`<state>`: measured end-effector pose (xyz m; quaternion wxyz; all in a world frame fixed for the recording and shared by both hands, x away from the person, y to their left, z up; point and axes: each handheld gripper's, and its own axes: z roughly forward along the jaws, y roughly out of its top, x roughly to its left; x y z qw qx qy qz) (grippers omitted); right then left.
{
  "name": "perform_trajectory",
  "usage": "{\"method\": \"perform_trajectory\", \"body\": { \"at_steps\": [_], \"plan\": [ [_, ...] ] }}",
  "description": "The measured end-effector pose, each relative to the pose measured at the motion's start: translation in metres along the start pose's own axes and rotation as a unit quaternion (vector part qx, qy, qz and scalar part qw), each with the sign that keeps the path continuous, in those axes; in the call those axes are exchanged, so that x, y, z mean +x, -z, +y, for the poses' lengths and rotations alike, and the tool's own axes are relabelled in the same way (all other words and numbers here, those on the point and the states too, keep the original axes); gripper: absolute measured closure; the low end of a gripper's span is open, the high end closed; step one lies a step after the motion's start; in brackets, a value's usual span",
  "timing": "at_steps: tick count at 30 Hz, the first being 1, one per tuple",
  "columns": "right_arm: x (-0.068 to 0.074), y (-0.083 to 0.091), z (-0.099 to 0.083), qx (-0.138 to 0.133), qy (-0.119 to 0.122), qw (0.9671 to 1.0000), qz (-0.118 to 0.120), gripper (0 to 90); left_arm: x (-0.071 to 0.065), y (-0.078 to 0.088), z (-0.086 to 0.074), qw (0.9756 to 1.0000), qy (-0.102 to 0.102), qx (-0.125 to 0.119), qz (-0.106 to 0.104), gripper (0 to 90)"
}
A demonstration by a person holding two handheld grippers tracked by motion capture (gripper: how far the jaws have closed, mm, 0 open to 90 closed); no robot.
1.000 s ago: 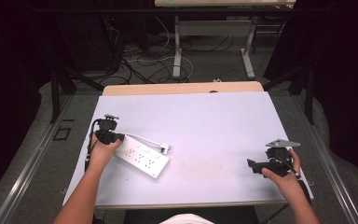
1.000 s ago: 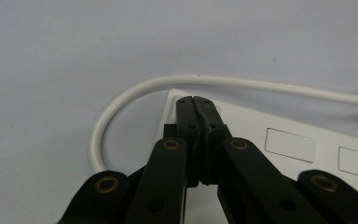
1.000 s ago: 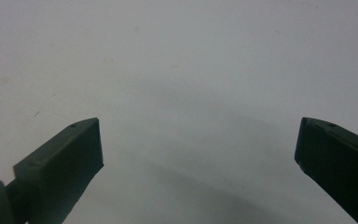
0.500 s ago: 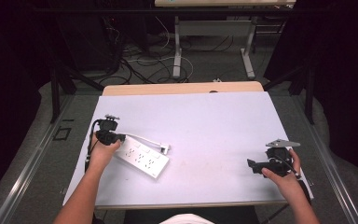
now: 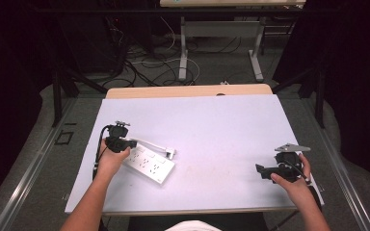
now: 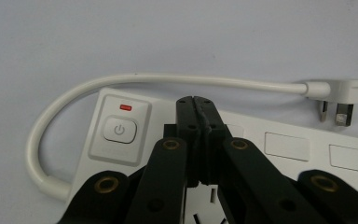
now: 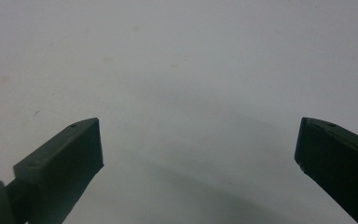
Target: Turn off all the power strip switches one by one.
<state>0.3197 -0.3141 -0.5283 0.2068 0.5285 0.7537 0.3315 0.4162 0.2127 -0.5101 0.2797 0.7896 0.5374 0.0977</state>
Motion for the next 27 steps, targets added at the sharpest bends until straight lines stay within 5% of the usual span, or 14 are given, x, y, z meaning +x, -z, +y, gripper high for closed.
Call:
{"method": "perform_trajectory", "body": {
  "at_steps": [27],
  "plan": [
    [0.0, 0.0, 0.0, 0.0, -0.001, 1.0, -0.003, 0.4, -0.021, -0.007, -0.004, 0.9996, -0.021, 0.005, -0.018, 90.0]
  ]
}}
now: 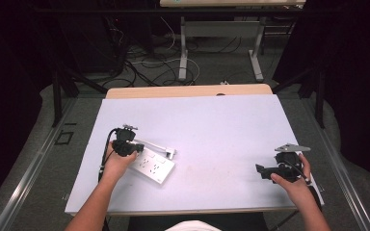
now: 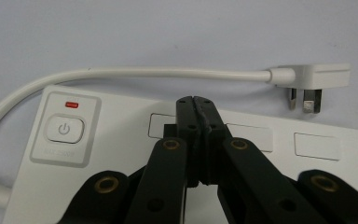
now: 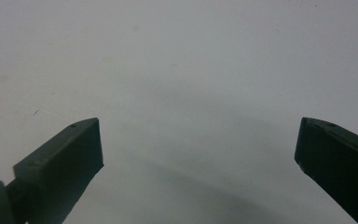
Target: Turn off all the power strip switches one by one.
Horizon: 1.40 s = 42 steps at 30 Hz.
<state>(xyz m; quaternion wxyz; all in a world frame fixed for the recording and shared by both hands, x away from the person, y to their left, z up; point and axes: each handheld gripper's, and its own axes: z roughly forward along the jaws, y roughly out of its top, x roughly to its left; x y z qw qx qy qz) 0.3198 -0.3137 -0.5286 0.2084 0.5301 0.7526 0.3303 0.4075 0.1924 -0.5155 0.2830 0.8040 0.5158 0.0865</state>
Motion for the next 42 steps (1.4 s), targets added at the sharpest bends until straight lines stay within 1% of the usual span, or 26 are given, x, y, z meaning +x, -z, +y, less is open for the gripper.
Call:
{"method": "perform_trajectory", "body": {
  "at_steps": [2, 3, 4, 8, 9, 10, 13, 14, 15, 16, 17, 18, 19, 20, 21, 22, 24, 28, 31, 36, 37, 38, 39, 40, 41, 42],
  "plan": [
    [-0.0004, 0.0002, -0.0001, 0.001, 0.003, 1.0, 0.002, 0.4, -0.0012, -0.0004, 0.0001, 1.0, -0.001, 0.001, 0.004, 90.0],
    [-0.0004, 0.0002, -0.0001, 0.001, 0.003, 1.0, 0.002, 0.4, -0.0022, -0.001, -0.0002, 1.0, 0.005, -0.001, 0.002, 90.0],
    [-0.0006, 0.0001, -0.0002, 0.001, 0.003, 1.0, 0.002, 0.4, -0.0016, -0.0005, 0.0003, 1.0, 0.0, 0.004, -0.001, 90.0],
    [-0.0001, 0.0, -0.0002, 0.002, 0.002, 1.0, 0.002, 0.4, -0.0025, -0.0026, -0.0001, 1.0, 0.001, -0.002, 0.001, 90.0],
    [-0.0001, 0.0, -0.0002, 0.001, 0.003, 1.0, 0.002, 0.4, -0.0027, -0.0027, -0.0001, 1.0, 0.001, -0.001, 0.002, 90.0],
    [-0.0001, 0.0, -0.0002, 0.001, 0.003, 1.0, 0.002, 0.4, -0.0022, -0.0025, 0.0002, 1.0, -0.004, 0.0, 0.002, 90.0],
    [-0.0007, 0.0002, -0.0003, 0.002, 0.003, 1.0, 0.002, 0.4, -0.0027, -0.0023, 0.0003, 1.0, -0.004, 0.002, 0.003, 90.0],
    [-0.0011, 0.0002, -0.0004, 0.002, 0.005, 1.0, 0.002, 0.4, -0.0024, -0.0017, 0.0006, 1.0, -0.005, 0.006, 0.001, 90.0],
    [-0.0007, 0.0003, -0.0003, 0.001, 0.003, 1.0, 0.002, 0.4, -0.0031, -0.002, 0.0003, 1.0, -0.002, 0.004, 0.002, 90.0],
    [-0.0005, 0.0002, -0.0002, 0.001, 0.003, 1.0, 0.002, 0.4, -0.0028, -0.0021, 0.0003, 1.0, -0.007, 0.004, 0.002, 90.0],
    [-0.0004, 0.0001, -0.0002, 0.001, 0.003, 1.0, 0.002, 0.4, -0.0038, -0.0025, 0.0, 1.0, -0.003, 0.001, 0.006, 90.0],
    [-0.0003, 0.0, -0.0003, 0.001, 0.003, 1.0, 0.002, 0.4, -0.004, -0.0025, 0.0002, 1.0, -0.001, 0.002, 0.004, 90.0],
    [-0.0003, 0.0, -0.0003, 0.001, 0.003, 1.0, 0.002, 0.4, -0.0035, -0.0026, 0.0004, 1.0, -0.005, 0.002, 0.005, 90.0],
    [0.0001, -0.0001, -0.0004, 0.001, 0.002, 1.0, 0.0, 0.4, -0.0044, -0.0029, 0.0003, 1.0, 0.001, 0.001, 0.005, 90.0],
    [0.0001, 0.0, -0.0003, 0.002, 0.002, 1.0, 0.003, 0.4, -0.0041, -0.0026, 0.0006, 1.0, -0.003, 0.003, 0.007, 90.0],
    [0.0002, 0.0001, -0.0002, 0.002, 0.002, 1.0, 0.003, 0.4, -0.0044, -0.0028, 0.0006, 1.0, -0.003, 0.003, 0.008, 90.0],
    [-0.0001, 0.0002, -0.0002, 0.002, 0.003, 1.0, 0.002, 0.4, -0.0039, -0.0032, 0.0007, 0.9999, -0.006, 0.006, 0.006, 90.0],
    [-0.0003, 0.0008, -0.0002, 0.001, 0.005, 1.0, 0.001, 0.4, -0.0036, -0.0045, -0.0001, 1.0, -0.002, 0.007, 0.006, 90.0],
    [-0.0003, 0.0007, -0.0001, 0.0, 0.004, 1.0, 0.001, 0.4, -0.0042, -0.0048, -0.0004, 0.9999, -0.002, 0.005, 0.01, 90.0],
    [0.0004, 0.0001, -0.0002, 0.002, 0.002, 1.0, 0.003, 0.4, -0.0042, -0.0047, 0.0, 0.9999, -0.004, 0.007, 0.01, 90.0],
    [0.0004, 0.0001, -0.0002, 0.002, 0.002, 1.0, 0.003, 0.4, -0.0045, -0.0047, -0.0001, 0.9999, -0.003, 0.006, 0.011, 90.0],
    [0.0006, 0.0001, -0.0001, 0.002, 0.001, 1.0, 0.001, 0.4, -0.0049, -0.0048, -0.0002, 0.9999, 0.003, 0.006, 0.01, 90.0],
    [0.0006, 0.0002, -0.0001, 0.002, 0.001, 1.0, 0.002, 0.4, -0.0041, -0.0046, 0.0, 0.9999, -0.001, 0.007, 0.008, 90.0],
    [0.0004, 0.0002, -0.0002, 0.002, 0.002, 1.0, 0.003, 0.4, -0.0046, -0.0047, -0.0001, 0.9999, 0.003, 0.006, 0.008, 90.0],
    [0.0002, 0.0, -0.0002, 0.002, 0.002, 1.0, 0.002, 0.4, -0.0038, -0.0046, 0.0003, 0.9999, -0.005, 0.007, 0.009, 90.0],
    [0.0002, 0.0, -0.0002, 0.002, 0.002, 1.0, 0.002, 0.4, -0.0043, -0.0046, 0.0004, 0.9999, -0.003, 0.007, 0.009, 90.0]
  ]
}}
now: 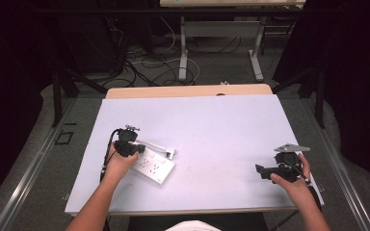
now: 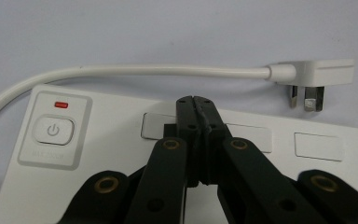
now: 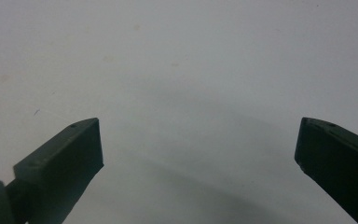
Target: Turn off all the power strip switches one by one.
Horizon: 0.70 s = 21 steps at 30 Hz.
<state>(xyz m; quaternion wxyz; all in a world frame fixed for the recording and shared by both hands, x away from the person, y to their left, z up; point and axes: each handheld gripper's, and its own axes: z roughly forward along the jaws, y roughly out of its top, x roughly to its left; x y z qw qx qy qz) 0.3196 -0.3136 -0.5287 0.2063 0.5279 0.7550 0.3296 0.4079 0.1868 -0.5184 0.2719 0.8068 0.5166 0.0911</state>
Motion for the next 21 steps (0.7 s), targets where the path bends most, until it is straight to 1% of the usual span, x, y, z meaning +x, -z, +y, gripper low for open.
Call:
{"method": "perform_trajectory", "body": {
  "at_steps": [3, 6, 8, 9, 10, 11, 13, 14, 15, 16, 17, 18, 21],
  "plan": [
    [0.0, 0.0, 0.0, 0.0, -0.001, 1.0, 0.0, 0.4, -0.002, -0.001, 0.0, 1.0, 0.003, -0.003, -0.001, 90.0],
    [-0.001, 0.0, 0.0, -0.001, 0.0, 1.0, 0.0, 0.4, -0.003, 0.0, -0.001, 1.0, -0.003, -0.002, -0.006, 90.0],
    [-0.001, 0.0, 0.0, -0.002, 0.001, 1.0, -0.003, 0.4, -0.005, 0.0, -0.001, 1.0, -0.002, -0.002, -0.009, 90.0],
    [-0.001, 0.0, 0.0, -0.001, 0.0, 1.0, -0.001, 0.4, -0.006, 0.0, -0.001, 0.9999, -0.008, -0.004, -0.008, 90.0],
    [0.0, 0.0, 0.0, -0.002, 0.0, 1.0, -0.003, 0.4, -0.008, 0.0, -0.002, 0.9999, 0.0, -0.007, -0.009, 90.0],
    [0.0, 0.0, 0.0, 0.0, 0.0, 1.0, 0.0, 0.4, -0.008, 0.001, -0.001, 0.9999, -0.007, -0.004, -0.011, 90.0],
    [0.0, 0.0, 0.0, 0.0, -0.001, 1.0, 0.0, 0.4, -0.011, 0.001, -0.002, 0.9999, -0.007, -0.008, -0.01, 90.0],
    [0.0, 0.0, 0.0, 0.0, -0.001, 1.0, 0.001, 0.4, -0.011, 0.002, -0.001, 0.9999, -0.009, -0.003, -0.013, 90.0],
    [0.0, 0.0, 0.0, 0.0, -0.001, 1.0, 0.001, 0.4, -0.013, 0.002, -0.001, 0.9999, -0.009, -0.004, -0.013, 90.0],
    [0.0, 0.0, 0.0, 0.0, 0.0, 1.0, 0.001, 0.4, -0.013, 0.003, -0.001, 0.9997, -0.017, -0.004, -0.015, 90.0],
    [0.0, 0.0, 0.0, 0.0, 0.0, 1.0, 0.001, 0.4, -0.013, 0.003, -0.001, 0.9997, -0.017, -0.003, -0.015, 90.0],
    [0.0, 0.0, 0.0, -0.001, -0.001, 1.0, -0.002, 0.4, -0.015, 0.003, -0.001, 0.9998, -0.012, -0.007, -0.015, 90.0],
    [0.0, 0.0, 0.0, 0.0, -0.001, 1.0, 0.001, 0.4, -0.017, 0.004, -0.001, 0.9997, -0.015, -0.006, -0.017, 90.0]
  ]
}}
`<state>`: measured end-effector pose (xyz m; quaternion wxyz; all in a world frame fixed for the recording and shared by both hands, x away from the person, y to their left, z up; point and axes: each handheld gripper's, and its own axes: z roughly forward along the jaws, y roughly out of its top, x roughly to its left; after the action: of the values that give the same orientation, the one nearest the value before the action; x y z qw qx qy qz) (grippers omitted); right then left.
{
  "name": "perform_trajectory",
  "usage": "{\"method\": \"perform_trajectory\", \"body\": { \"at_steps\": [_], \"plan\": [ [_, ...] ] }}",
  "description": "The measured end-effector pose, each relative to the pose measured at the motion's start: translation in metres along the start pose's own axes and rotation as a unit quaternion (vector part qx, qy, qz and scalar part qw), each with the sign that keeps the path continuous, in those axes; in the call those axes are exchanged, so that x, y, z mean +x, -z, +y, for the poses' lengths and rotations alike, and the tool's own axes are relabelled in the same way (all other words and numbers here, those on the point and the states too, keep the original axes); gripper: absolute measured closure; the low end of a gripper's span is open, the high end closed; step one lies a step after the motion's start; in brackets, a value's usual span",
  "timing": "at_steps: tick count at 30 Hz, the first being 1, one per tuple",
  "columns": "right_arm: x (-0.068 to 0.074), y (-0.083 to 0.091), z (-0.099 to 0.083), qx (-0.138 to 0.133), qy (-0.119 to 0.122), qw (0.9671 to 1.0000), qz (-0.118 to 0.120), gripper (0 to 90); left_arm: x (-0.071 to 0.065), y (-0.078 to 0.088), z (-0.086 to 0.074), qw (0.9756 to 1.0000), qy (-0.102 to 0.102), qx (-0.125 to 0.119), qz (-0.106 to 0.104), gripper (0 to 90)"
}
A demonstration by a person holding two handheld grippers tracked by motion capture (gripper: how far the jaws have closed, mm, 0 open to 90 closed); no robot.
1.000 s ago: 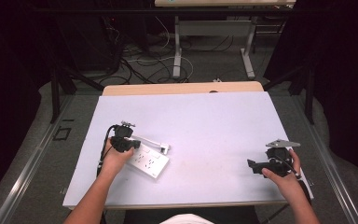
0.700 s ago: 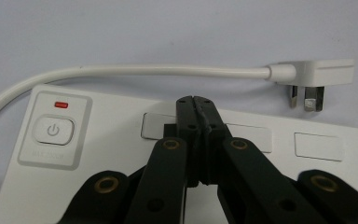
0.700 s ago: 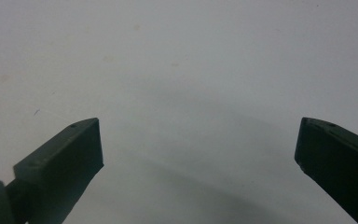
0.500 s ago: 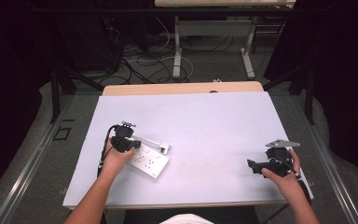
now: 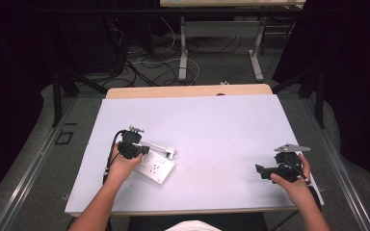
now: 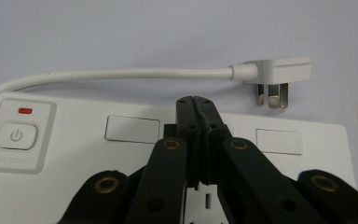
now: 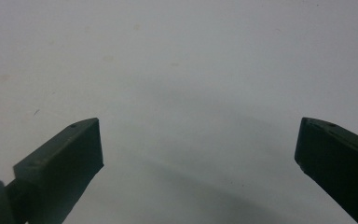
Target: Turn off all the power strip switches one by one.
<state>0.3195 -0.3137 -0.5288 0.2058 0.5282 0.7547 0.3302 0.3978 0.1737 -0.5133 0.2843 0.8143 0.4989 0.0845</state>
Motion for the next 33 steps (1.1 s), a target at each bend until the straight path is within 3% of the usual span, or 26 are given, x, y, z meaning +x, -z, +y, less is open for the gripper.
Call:
{"method": "perform_trajectory", "body": {
  "at_steps": [25, 28, 30, 33],
  "plan": [
    [-0.001, 0.0, 0.0, 0.0, 0.001, 1.0, -0.001, 0.4, -0.014, -0.005, -0.004, 0.9998, -0.012, -0.004, -0.017, 90.0],
    [0.0, 0.0, 0.0, 0.0, 0.0, 1.0, -0.001, 0.4, -0.016, -0.005, -0.005, 0.9998, -0.006, -0.004, -0.019, 90.0],
    [0.0, 0.0, 0.0, 0.0, 0.0, 1.0, -0.004, 0.4, -0.015, -0.005, -0.005, 0.9997, -0.014, 0.0, -0.021, 90.0],
    [0.0, 0.0, 0.0, -0.001, 0.0, 1.0, -0.004, 0.4, -0.017, -0.005, -0.006, 0.9998, -0.006, -0.003, -0.021, 90.0]
  ]
}}
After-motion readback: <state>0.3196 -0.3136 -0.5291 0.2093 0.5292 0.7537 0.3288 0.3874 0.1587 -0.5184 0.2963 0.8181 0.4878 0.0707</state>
